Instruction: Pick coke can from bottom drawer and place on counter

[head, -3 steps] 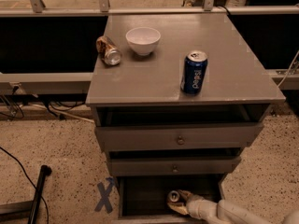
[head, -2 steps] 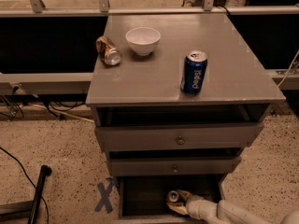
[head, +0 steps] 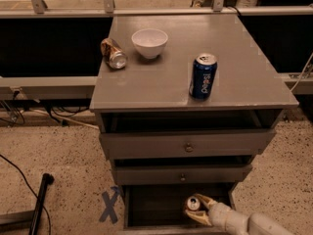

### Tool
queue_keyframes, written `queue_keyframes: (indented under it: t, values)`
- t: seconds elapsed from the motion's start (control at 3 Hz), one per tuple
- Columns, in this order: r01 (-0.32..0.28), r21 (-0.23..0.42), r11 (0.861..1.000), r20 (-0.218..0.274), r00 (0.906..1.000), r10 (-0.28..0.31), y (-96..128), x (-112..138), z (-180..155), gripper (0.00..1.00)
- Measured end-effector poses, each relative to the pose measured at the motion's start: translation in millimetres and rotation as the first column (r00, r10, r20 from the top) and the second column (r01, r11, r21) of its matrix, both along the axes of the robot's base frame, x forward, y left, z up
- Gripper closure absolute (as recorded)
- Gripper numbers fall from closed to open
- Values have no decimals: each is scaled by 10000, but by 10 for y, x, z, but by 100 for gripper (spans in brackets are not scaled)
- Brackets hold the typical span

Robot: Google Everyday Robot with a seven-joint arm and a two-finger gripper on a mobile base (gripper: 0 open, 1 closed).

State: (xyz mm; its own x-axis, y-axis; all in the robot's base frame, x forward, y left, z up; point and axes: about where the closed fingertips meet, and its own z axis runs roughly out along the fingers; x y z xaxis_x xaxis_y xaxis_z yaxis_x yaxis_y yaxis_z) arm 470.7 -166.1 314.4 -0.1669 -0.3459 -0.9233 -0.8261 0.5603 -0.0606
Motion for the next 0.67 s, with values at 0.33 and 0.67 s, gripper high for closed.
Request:
queue_keyframes:
  t: [0.33,0.67]
  values:
    - [-343,-525,9980,124,9993,350,-84,-389,670,100]
    - [-913,-722,9932,-151,9958,904,-249,-614,1187,100]
